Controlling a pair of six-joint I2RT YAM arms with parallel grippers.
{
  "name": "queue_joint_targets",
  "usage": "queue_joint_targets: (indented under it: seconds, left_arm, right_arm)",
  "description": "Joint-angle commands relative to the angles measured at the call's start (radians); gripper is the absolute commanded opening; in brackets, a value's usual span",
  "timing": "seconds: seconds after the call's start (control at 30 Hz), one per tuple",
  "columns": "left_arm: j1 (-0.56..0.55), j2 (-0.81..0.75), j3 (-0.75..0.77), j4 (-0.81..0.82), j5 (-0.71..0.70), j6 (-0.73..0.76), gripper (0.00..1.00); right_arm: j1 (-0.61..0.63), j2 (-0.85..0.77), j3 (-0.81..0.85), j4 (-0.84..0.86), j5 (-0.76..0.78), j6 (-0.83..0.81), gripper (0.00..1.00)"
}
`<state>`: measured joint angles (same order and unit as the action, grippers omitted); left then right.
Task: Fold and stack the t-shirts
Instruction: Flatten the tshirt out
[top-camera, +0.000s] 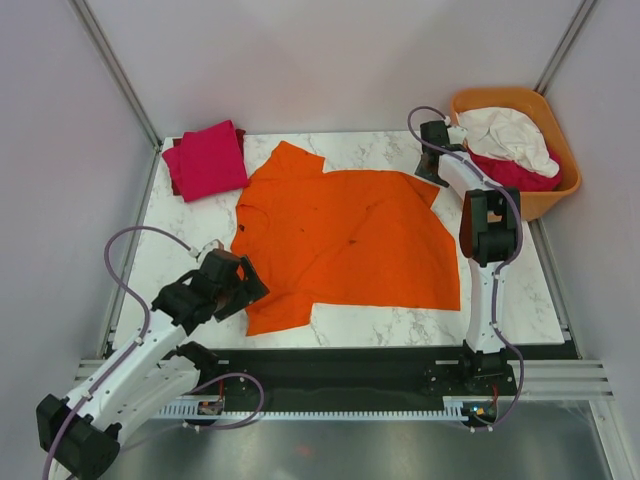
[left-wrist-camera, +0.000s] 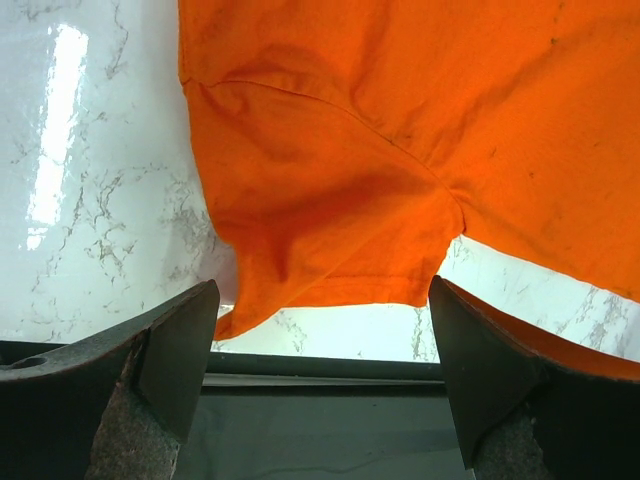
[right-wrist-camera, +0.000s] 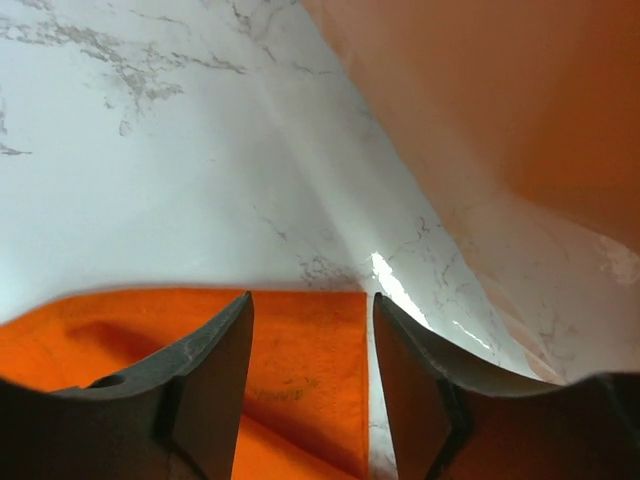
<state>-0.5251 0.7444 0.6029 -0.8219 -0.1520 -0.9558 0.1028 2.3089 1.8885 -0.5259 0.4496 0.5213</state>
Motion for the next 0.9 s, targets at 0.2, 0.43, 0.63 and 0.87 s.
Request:
queue_joint_targets:
  seconds: [0.2,0.43,0.63,0.87]
  left_arm:
    - [-0.004,0.029,0.049,0.036,-0.043,0.032,0.94]
    - [-0.004,0.043,0.060,0.035,-0.031,0.060,0.94]
    - [-0.003,0.059,0.067,0.038,-0.043,0.084,0.94]
    - [-0.001,0.037,0.071,0.027,-0.041,0.075,0.94]
  right_arm:
    - [0.103,0.012,-0.095,-0.088,0.122,-0.092,0.62]
    - [0.080,-0.060,-0.244,-0.096,0.137,-0.052,0.42]
    - [0.078,-0.007,-0.195,-0.094,0.112,-0.064,0.43]
    - [-0.003,0.181,0.136,-0.181,0.028,-0.133,0.46]
